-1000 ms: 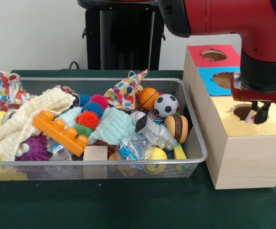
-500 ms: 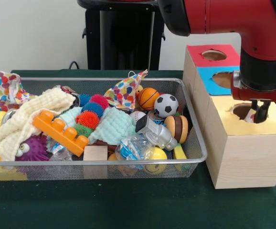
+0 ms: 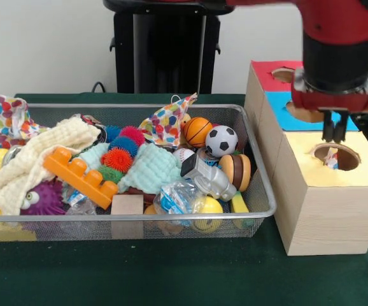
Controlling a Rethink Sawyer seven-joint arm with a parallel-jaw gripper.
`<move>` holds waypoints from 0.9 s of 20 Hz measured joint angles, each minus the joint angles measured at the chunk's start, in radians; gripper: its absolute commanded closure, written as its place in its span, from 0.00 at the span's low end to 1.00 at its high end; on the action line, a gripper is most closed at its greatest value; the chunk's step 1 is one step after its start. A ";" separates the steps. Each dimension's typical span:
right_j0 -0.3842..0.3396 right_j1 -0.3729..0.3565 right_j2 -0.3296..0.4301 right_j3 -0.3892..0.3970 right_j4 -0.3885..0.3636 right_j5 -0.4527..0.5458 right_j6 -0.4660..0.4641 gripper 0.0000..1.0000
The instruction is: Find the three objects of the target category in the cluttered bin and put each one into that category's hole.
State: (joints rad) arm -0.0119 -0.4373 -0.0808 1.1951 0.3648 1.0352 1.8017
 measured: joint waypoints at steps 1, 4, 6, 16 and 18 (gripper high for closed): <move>-0.013 -0.019 0.000 0.012 0.000 0.000 0.000 1.00; -0.047 -0.061 0.001 0.041 0.000 0.000 0.000 1.00; -0.065 -0.079 0.002 0.054 0.000 0.000 0.000 1.00; -0.126 -0.122 0.005 0.076 -0.006 0.000 0.000 1.00; -0.132 -0.123 0.011 0.084 -0.006 -0.005 0.000 1.00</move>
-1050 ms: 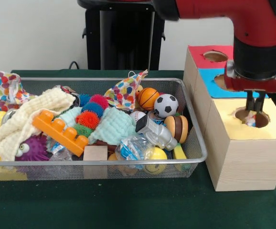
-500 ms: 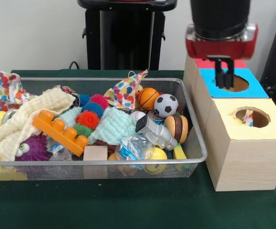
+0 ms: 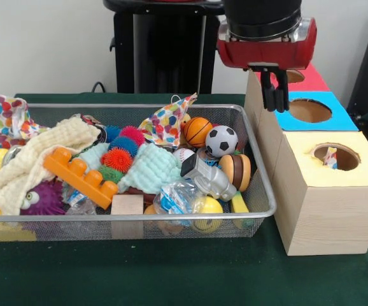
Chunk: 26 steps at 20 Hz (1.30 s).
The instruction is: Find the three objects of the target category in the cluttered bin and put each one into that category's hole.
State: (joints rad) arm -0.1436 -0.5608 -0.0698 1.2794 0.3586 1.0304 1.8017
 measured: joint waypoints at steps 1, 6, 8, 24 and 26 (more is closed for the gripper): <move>-0.005 -0.003 0.009 0.011 0.000 -0.008 0.000 1.00; -0.018 -0.024 0.033 0.067 -0.001 -0.023 0.000 1.00; -0.025 -0.043 0.042 0.104 -0.002 -0.023 0.000 1.00; -0.202 -0.328 0.102 0.454 -0.004 -0.026 -0.019 1.00; -0.234 -0.369 0.102 0.492 -0.015 -0.026 -0.025 1.00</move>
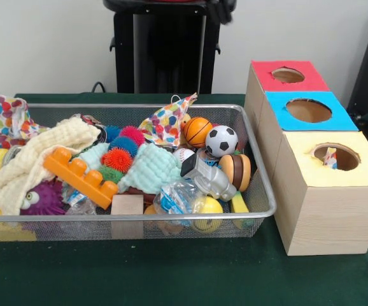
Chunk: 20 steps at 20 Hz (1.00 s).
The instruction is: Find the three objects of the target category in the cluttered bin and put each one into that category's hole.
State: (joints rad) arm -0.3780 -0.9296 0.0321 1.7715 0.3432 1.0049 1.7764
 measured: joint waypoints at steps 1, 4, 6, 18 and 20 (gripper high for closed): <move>-0.011 -0.015 0.000 0.013 -0.008 0.000 -0.001 1.00; -0.036 -0.058 -0.001 0.045 -0.045 0.000 -0.001 1.00; -0.041 -0.095 -0.001 0.069 -0.090 0.004 -0.001 1.00; -0.046 -0.185 0.017 0.127 -0.190 0.027 -0.001 0.00; -0.048 -0.185 0.020 0.127 -0.195 0.027 -0.001 0.00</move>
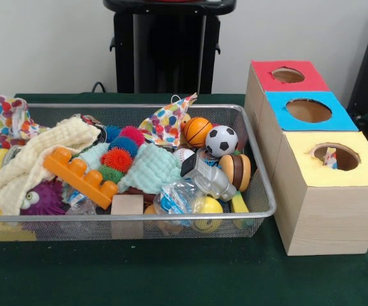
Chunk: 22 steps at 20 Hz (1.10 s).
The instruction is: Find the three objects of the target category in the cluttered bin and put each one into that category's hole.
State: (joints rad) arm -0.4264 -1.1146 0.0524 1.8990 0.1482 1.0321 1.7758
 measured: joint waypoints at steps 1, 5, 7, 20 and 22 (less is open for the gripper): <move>-0.002 0.000 0.004 0.000 -0.003 0.000 0.000 0.00; -0.003 0.000 0.015 0.000 -0.013 0.000 0.000 0.00; -0.003 0.000 0.019 0.000 -0.032 0.002 0.000 0.00; -0.002 0.008 0.019 0.058 -0.117 -0.051 0.000 0.00; -0.002 0.016 0.019 0.072 -0.130 -0.082 0.000 0.00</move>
State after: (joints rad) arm -0.4283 -1.0990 0.0716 1.9715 0.0177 0.9504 1.7758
